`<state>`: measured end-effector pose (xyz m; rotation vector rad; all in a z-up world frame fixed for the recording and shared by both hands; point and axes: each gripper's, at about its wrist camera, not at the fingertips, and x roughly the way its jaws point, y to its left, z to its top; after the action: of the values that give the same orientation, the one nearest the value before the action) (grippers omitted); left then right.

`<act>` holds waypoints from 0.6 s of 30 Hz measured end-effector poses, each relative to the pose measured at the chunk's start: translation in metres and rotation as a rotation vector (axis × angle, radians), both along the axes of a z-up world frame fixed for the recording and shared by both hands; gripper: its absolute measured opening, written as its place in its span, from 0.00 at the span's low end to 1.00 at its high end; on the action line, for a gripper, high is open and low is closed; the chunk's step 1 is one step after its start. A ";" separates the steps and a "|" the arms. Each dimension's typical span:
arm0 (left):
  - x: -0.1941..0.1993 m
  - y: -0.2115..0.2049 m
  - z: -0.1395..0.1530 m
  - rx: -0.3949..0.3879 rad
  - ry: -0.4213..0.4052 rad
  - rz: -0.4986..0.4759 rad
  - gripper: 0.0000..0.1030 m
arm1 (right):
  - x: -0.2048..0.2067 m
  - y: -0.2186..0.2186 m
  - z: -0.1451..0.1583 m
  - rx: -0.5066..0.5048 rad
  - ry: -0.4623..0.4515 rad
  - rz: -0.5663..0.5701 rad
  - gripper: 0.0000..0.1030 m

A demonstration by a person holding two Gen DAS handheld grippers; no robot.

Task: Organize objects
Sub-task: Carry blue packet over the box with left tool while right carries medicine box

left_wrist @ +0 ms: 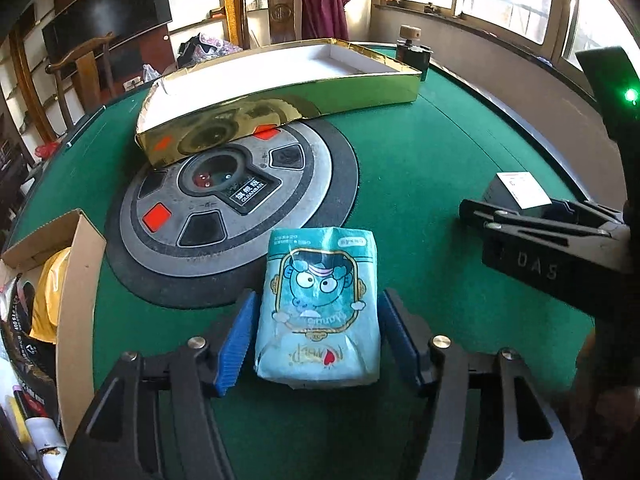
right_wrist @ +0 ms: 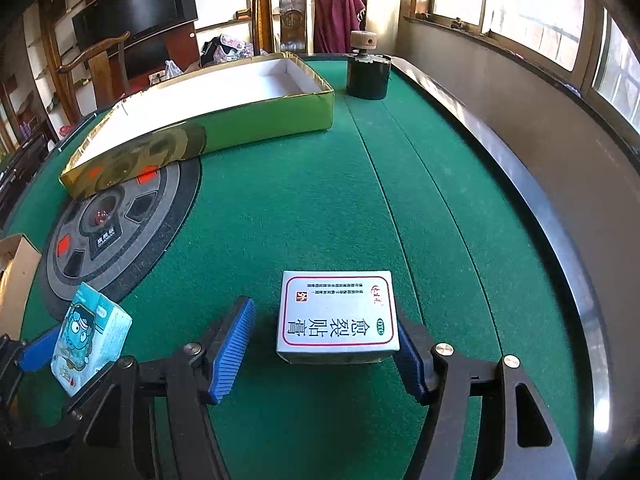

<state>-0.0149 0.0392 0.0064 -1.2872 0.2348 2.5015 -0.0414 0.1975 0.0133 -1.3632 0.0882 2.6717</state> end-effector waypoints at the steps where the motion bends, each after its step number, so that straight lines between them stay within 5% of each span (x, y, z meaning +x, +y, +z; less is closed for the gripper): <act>1: 0.000 0.000 0.001 -0.001 0.000 -0.001 0.47 | 0.000 0.000 0.000 0.002 0.000 0.001 0.69; 18: 0.060 -0.044 0.046 0.007 0.067 0.073 0.45 | 0.003 0.002 0.001 -0.020 0.022 -0.005 0.64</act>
<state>0.0450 -0.0052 0.0522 -1.2313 0.1983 2.6077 -0.0385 0.2000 0.0139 -1.3383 0.1211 2.6892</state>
